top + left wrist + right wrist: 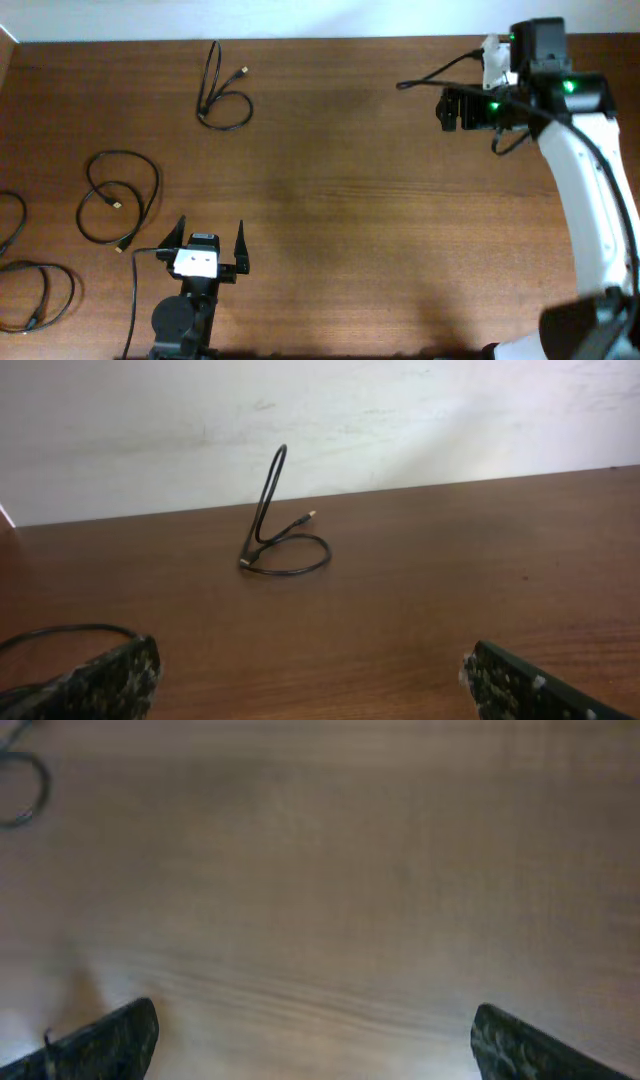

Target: Untangle cables

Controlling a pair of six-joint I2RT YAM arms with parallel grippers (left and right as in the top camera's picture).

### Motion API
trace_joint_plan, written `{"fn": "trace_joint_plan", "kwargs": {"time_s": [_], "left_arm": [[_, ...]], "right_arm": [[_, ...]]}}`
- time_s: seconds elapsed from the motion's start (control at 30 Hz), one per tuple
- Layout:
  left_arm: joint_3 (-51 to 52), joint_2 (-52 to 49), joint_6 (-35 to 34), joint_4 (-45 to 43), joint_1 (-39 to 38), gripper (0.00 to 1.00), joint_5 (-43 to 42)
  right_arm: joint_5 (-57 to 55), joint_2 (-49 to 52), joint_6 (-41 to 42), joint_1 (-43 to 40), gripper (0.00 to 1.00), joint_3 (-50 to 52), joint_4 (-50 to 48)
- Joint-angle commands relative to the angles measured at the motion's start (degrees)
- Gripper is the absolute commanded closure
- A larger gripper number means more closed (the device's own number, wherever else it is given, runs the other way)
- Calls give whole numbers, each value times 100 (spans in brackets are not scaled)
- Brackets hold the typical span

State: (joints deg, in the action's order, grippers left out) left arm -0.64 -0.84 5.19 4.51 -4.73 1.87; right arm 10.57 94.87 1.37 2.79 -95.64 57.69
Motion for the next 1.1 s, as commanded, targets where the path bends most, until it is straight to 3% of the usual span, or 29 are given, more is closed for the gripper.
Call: {"fn": "trace_joint_plan", "kwargs": {"time_s": [0.0,0.77,1.07], "left_arm": [[7,55,92,33,31,1,-81],[7,55,92,33,31,1,-81],[7,55,92,33,31,1,-83]], "right_arm": [[219,-702,26,76,1,977,-708],[232,-5646,22,94,1,8074,-7079],[232,-7226,22,90,1,8994,-7250]]}}
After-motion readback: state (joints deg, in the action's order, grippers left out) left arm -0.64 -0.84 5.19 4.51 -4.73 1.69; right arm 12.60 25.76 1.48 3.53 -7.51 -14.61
